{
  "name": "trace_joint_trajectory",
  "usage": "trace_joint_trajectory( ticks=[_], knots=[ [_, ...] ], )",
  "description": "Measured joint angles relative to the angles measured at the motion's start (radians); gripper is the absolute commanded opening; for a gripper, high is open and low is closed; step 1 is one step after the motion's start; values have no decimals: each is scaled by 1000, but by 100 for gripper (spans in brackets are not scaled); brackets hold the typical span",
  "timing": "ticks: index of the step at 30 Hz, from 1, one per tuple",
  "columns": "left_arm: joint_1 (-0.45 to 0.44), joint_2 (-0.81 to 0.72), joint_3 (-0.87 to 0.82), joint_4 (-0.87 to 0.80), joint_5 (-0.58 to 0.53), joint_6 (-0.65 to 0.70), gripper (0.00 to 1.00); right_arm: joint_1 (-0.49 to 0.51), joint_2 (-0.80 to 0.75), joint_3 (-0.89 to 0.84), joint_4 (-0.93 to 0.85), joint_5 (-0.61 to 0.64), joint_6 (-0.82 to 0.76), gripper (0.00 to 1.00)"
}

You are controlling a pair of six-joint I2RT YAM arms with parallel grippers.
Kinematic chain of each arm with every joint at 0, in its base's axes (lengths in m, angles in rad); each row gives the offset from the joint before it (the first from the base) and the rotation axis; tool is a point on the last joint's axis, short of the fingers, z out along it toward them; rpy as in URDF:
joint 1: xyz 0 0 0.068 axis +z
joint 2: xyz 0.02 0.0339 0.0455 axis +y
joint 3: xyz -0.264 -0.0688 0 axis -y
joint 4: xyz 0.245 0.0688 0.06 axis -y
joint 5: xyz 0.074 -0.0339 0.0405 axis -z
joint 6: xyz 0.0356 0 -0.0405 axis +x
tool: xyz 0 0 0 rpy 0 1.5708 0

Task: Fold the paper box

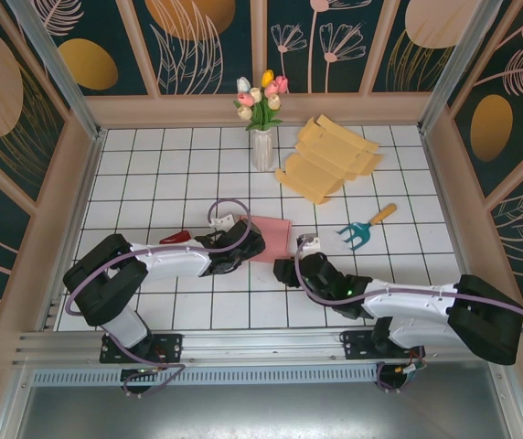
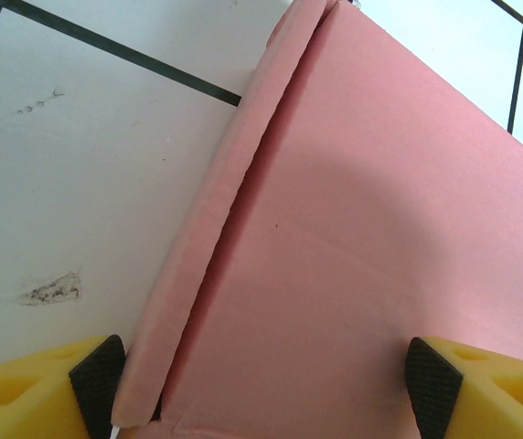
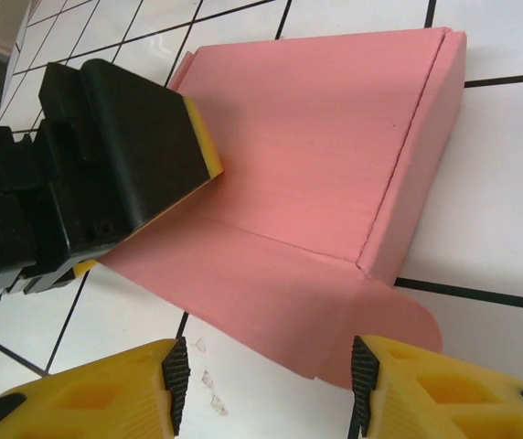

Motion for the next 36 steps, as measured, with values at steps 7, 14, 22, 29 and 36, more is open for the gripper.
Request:
trace_joint_trajectory(
  ticks=[7, 14, 22, 29, 36],
  knots=[
    [0, 0, 0, 1, 0, 0, 81, -21, 42, 1, 8, -11, 0, 54],
    [0, 2, 1, 2, 0, 0, 81, -25, 135, 9, 53, -59, 8, 52],
    [0, 7, 3, 9, -4, 0, 81, -28, 196, 30, 88, -90, 11, 45],
    [0, 10, 3, 16, -9, 0, 81, -28, 216, 35, 93, -74, -4, 42],
    [0, 11, 2, 19, -16, 0, 81, -25, 223, 37, 92, -38, -29, 46]
  ],
)
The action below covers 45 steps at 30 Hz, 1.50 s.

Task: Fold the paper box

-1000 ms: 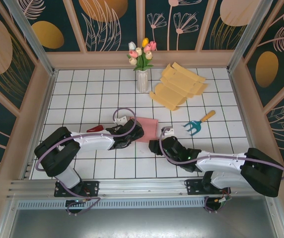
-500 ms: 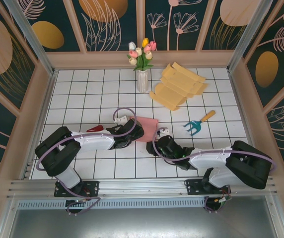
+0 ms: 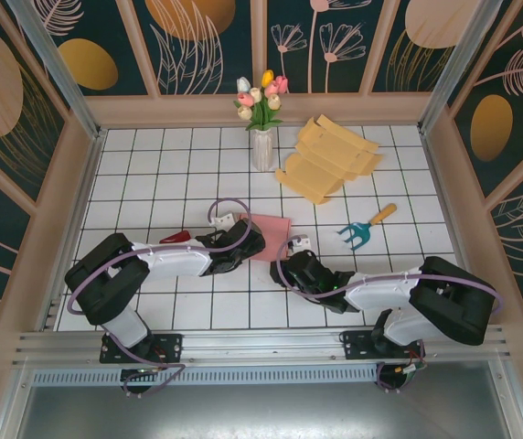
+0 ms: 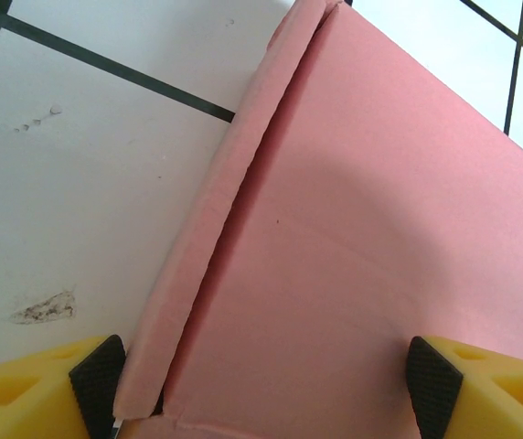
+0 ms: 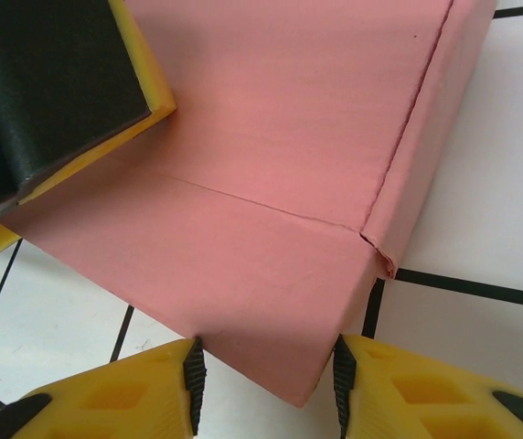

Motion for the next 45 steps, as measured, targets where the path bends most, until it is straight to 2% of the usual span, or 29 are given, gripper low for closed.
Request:
trace_joint_trajectory(
  ticks=[26, 33, 45],
  knots=[
    [2, 26, 7, 40, -11, 0, 81, -21, 2, 18, -12, 47, -64, 46],
    [2, 26, 6, 42, -11, 0, 81, -23, 10, 18, -11, 40, -60, 50],
    [2, 34, 6, 50, -14, 0, 81, -35, -91, -10, 19, 29, -8, 52]
  ],
)
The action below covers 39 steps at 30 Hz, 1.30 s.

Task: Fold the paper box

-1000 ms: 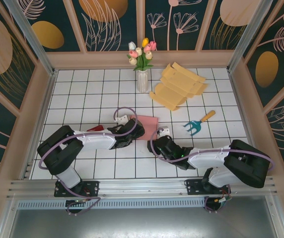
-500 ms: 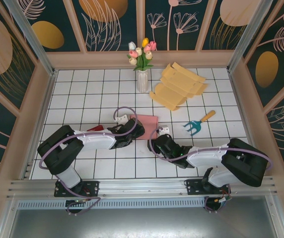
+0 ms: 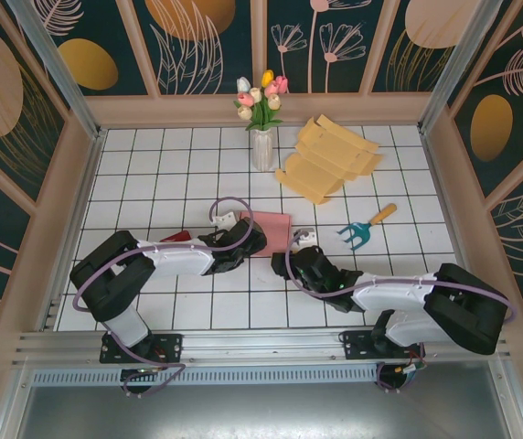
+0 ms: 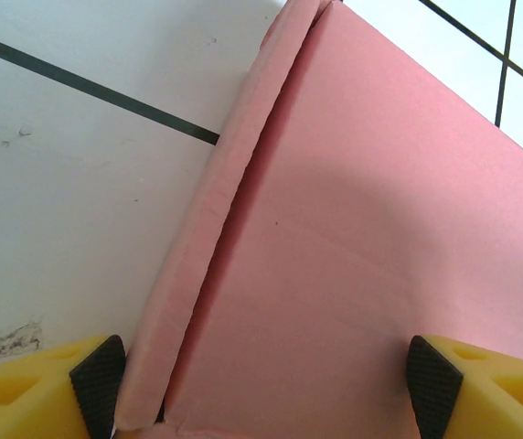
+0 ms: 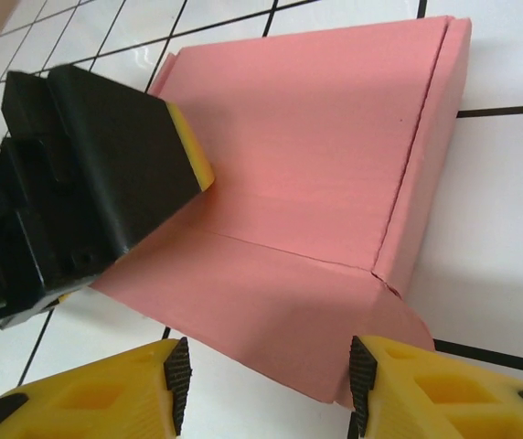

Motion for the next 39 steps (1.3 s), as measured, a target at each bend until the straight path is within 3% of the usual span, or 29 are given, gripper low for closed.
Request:
trace_joint_trajectory(
  ticks=[11, 21, 39],
  knots=[
    [0, 1, 0, 0, 0, 0, 81, -32, 19, 0, -3, 11, 30, 52],
    [0, 6, 1, 8, -5, 0, 81, -34, 110, 15, 31, -19, 50, 43],
    [0, 29, 6, 42, -24, 0, 81, -38, 151, 13, 89, -8, 28, 40]
  ],
)
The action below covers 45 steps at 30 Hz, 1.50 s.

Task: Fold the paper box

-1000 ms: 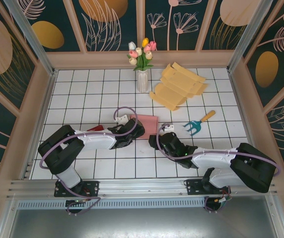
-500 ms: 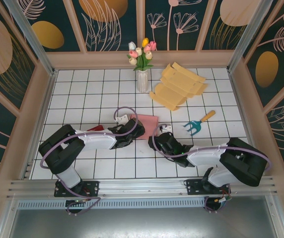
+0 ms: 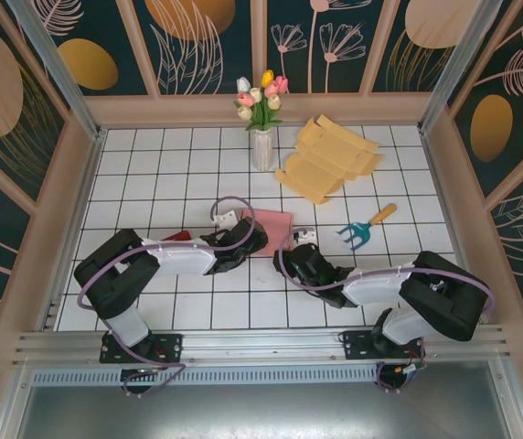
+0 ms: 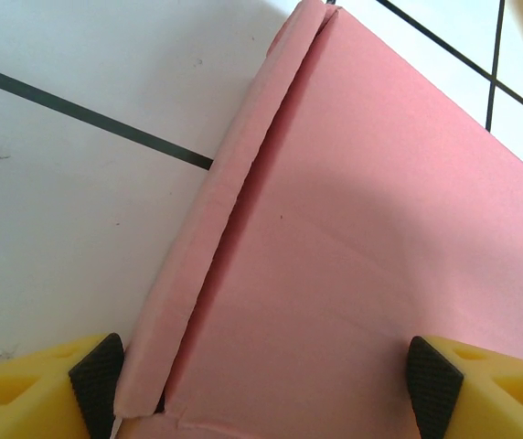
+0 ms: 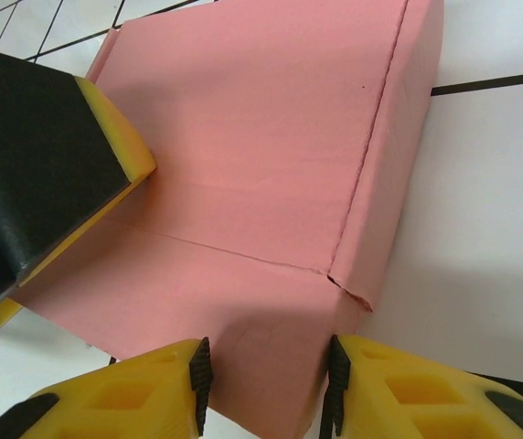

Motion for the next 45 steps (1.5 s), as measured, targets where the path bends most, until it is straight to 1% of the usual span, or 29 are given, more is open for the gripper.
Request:
trace_joint_trajectory(
  ticks=[10, 20, 29, 38, 45],
  knots=[
    [0, 12, 4, 16, -18, 0, 81, -1, 25, -13, 56, 24, -25, 38],
    [0, 33, 13, 40, -25, 0, 81, -1, 27, -34, 93, 62, -30, 37],
    [0, 33, 14, 41, -25, 0, 81, -1, 48, -47, 140, 70, -47, 36],
    [0, 32, 12, 43, -25, 0, 81, -2, 96, -88, 265, 79, -63, 33],
    [0, 35, 12, 51, -25, 0, 81, -2, 114, -92, 293, 101, -67, 33]
  ],
)
